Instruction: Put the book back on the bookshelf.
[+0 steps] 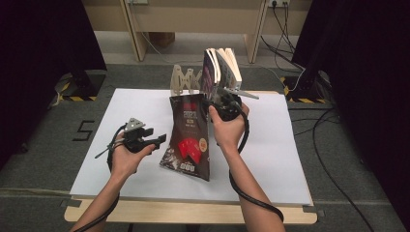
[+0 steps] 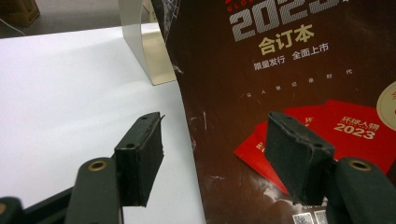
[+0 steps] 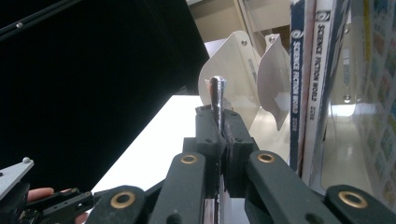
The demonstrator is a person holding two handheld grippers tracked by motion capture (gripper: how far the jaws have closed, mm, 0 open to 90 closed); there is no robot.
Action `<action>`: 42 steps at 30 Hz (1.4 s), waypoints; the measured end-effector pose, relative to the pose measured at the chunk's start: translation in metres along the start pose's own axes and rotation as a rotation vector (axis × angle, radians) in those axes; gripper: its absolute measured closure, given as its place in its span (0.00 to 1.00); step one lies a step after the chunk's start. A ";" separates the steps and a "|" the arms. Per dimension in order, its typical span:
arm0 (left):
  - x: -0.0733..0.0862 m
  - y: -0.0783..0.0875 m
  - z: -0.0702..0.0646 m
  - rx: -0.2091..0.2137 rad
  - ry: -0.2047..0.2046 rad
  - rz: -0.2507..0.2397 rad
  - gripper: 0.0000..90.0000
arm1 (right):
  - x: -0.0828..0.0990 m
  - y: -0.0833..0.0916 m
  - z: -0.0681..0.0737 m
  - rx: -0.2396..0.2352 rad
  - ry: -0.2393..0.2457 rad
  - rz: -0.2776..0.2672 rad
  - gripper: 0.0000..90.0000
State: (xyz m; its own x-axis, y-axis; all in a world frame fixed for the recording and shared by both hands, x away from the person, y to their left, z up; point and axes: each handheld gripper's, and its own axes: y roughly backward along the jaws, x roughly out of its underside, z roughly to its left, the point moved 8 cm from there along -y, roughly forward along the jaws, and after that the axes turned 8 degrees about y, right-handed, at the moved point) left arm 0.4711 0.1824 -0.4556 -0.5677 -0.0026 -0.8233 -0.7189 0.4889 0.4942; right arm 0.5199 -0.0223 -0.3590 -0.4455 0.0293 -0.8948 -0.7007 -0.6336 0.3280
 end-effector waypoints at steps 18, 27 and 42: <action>-0.011 -0.003 -0.010 0.021 -0.016 -0.014 0.41 | -0.014 -0.003 -0.004 0.028 -0.004 -0.038 0.97; -0.018 -0.006 -0.017 0.038 -0.022 -0.013 0.41 | -0.018 -0.008 -0.005 0.036 -0.011 -0.046 0.97; -0.034 -0.010 -0.033 0.079 -0.025 -0.029 0.40 | -0.032 -0.015 -0.002 0.049 -0.001 -0.079 0.97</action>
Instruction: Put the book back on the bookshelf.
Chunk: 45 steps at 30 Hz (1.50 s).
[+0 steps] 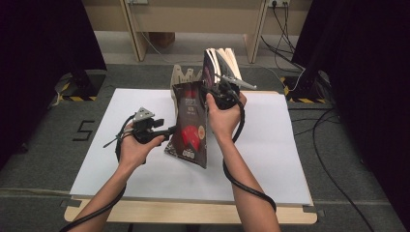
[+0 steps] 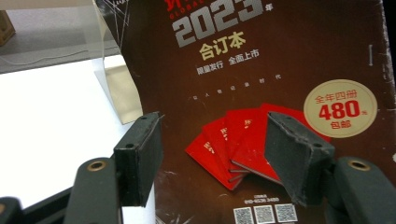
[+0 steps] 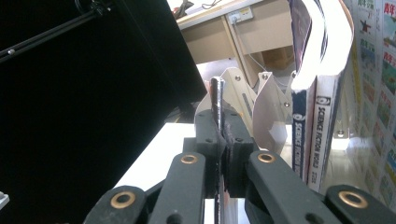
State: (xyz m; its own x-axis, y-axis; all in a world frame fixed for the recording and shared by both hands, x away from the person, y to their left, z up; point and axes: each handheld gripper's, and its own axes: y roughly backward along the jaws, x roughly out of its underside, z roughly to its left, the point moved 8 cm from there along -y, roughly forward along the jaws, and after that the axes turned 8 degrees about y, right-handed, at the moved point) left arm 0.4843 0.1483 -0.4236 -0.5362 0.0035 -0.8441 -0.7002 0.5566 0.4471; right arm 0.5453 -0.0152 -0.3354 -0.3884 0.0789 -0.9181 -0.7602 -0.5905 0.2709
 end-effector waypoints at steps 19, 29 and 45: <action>-0.024 -0.010 -0.033 0.074 -0.019 -0.032 0.38 | -0.006 -0.009 0.003 0.020 0.002 -0.019 0.97; -0.034 -0.020 -0.058 0.106 -0.041 -0.023 0.36 | -0.002 -0.012 0.004 0.027 0.005 -0.016 0.97; -0.040 -0.032 -0.075 0.110 -0.069 -0.012 0.33 | -0.005 -0.014 0.009 0.035 0.023 -0.030 0.97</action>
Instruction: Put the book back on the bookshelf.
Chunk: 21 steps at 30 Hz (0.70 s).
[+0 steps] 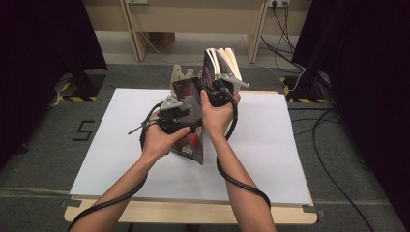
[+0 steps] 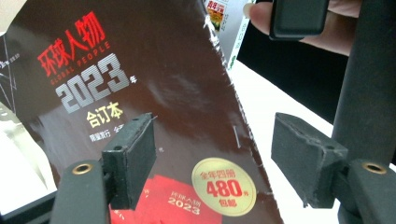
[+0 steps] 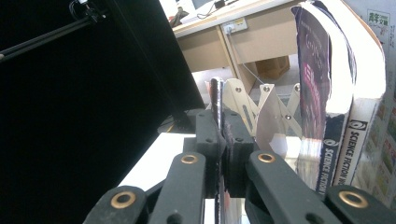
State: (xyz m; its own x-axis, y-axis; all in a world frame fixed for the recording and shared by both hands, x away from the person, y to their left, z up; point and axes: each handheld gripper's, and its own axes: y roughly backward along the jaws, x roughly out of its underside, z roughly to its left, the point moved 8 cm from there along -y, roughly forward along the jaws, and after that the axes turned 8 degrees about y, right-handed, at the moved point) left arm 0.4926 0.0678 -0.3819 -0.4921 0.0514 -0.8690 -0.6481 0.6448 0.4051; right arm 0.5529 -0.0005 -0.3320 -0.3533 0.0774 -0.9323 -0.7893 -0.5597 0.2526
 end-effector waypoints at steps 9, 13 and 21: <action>-0.003 -0.013 0.001 -0.046 -0.024 0.013 0.32 | 0.002 -0.002 0.002 0.005 0.005 0.001 0.97; -0.003 -0.018 0.000 -0.068 -0.046 0.019 0.32 | 0.002 -0.002 0.004 0.007 0.009 -0.002 0.97; -0.005 -0.016 0.005 -0.084 -0.044 -0.003 0.47 | -0.003 0.000 0.013 -0.015 0.022 -0.012 0.97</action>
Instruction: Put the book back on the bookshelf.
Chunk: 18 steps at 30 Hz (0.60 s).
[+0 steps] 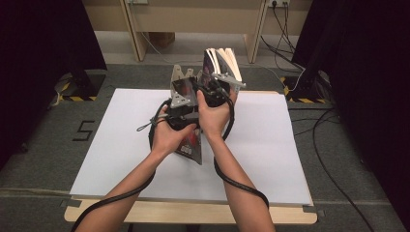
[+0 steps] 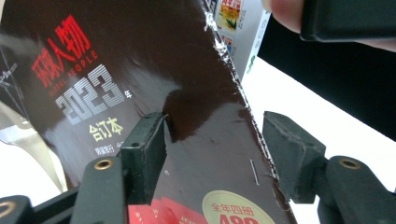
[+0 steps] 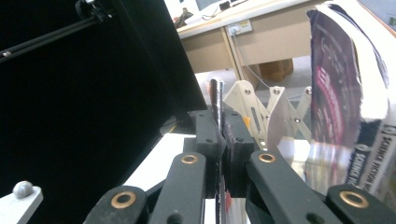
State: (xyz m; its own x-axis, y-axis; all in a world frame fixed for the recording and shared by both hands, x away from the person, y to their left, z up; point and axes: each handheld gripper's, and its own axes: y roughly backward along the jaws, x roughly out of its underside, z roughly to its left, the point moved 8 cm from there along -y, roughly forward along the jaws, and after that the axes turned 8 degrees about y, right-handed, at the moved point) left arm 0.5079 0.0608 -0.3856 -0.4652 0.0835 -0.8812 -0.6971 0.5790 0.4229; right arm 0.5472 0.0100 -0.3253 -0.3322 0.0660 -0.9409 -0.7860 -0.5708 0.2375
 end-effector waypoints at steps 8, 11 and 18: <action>-0.002 0.004 0.009 -0.058 0.000 -0.017 0.57 | -0.009 0.004 0.013 -0.022 0.036 -0.030 0.97; -0.001 0.004 0.012 -0.092 0.005 -0.023 0.55 | -0.009 0.003 0.018 -0.016 0.055 -0.041 0.97; -0.006 0.003 0.016 -0.130 0.027 -0.071 0.49 | -0.005 -0.002 0.023 -0.002 0.049 -0.035 0.97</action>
State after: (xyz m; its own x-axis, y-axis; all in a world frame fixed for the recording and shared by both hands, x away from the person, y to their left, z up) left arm 0.5175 0.0745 -0.3826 -0.4254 0.0227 -0.9047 -0.7927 0.4730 0.3846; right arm 0.5382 0.0299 -0.3152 -0.2781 0.0456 -0.9595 -0.7958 -0.5703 0.2036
